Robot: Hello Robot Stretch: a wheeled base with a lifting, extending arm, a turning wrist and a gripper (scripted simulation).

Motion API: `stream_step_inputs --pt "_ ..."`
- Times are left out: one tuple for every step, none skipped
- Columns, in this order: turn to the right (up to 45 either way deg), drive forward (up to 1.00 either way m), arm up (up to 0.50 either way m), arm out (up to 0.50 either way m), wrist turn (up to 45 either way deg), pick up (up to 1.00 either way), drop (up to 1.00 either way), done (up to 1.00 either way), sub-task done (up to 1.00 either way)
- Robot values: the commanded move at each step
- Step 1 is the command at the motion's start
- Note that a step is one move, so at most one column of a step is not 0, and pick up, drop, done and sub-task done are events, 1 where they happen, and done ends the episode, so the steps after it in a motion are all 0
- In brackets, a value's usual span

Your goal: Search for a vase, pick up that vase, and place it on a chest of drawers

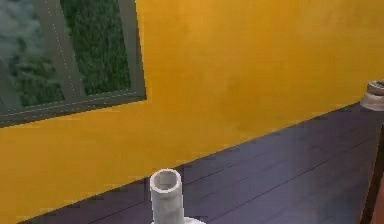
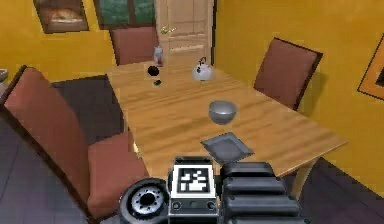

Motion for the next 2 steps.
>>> stream_step_inputs --pt "-45.0 0.00 0.00 0.00 0.0 0.00 0.00 0.00 0.00" --pt "-15.0 0.00 0.00 0.00 0.0 0.00 0.00 0.00 0.00"
